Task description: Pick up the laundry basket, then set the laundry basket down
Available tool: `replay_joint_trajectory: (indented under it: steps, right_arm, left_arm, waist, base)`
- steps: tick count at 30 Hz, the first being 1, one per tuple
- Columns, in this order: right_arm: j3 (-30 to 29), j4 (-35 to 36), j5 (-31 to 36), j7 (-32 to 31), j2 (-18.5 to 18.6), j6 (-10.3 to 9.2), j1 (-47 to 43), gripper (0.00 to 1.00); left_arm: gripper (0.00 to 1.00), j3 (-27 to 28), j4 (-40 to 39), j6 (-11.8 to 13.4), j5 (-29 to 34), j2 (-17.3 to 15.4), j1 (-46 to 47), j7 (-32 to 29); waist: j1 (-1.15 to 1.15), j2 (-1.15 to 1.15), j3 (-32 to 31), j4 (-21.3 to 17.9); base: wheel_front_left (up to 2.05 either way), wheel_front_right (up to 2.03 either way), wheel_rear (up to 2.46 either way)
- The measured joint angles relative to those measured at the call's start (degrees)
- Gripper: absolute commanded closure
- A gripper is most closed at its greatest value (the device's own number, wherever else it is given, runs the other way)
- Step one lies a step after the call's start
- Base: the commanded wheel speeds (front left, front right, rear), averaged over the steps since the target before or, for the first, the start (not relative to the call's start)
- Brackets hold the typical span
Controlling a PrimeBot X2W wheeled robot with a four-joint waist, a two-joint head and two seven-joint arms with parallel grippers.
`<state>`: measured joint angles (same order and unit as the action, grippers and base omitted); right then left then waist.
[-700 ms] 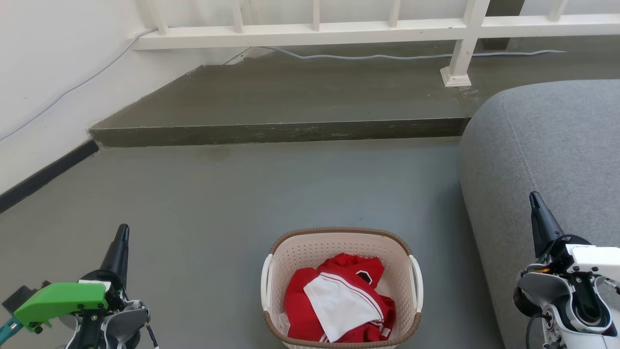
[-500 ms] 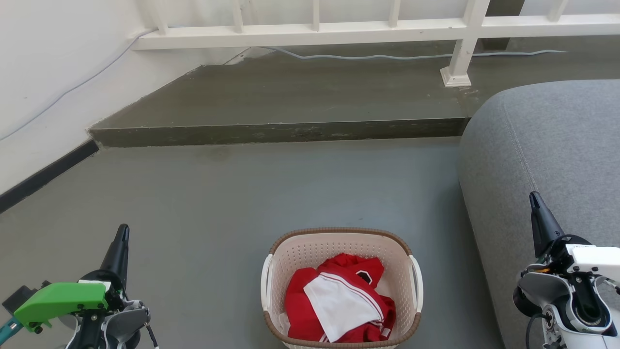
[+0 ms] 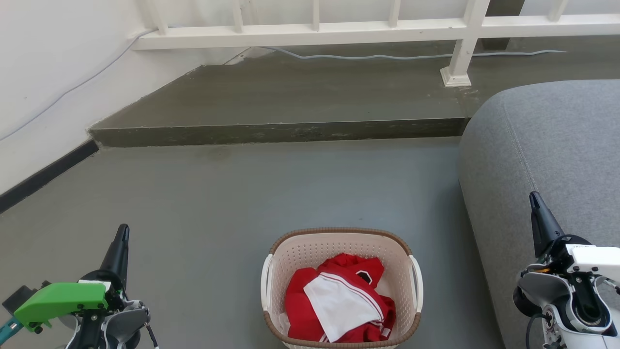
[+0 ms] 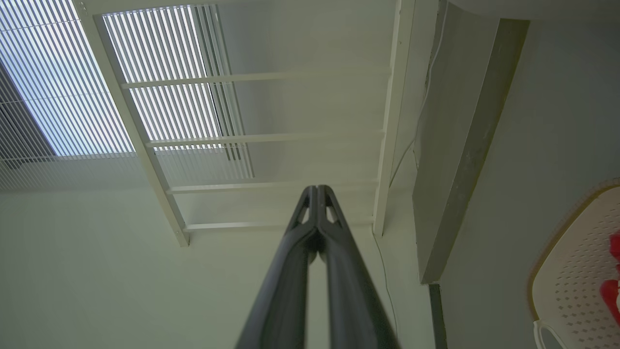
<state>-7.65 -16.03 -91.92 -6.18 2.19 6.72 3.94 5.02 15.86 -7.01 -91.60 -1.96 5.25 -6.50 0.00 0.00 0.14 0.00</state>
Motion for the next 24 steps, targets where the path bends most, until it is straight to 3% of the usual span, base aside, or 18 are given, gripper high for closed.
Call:
replay_joint_trajectory:
  steps: [24]
  right_arm:
    - [0.0, 0.0, 0.0, 0.0, 0.0, 0.00, 0.0, 1.00]
  left_arm:
    - [1.00, 0.0, 0.0, 0.0, 0.0, 0.0, 0.0, 0.0]
  waist:
    - [0.00, 0.00, 0.0, 0.0]
  base:
    - [0.00, 0.00, 0.00]
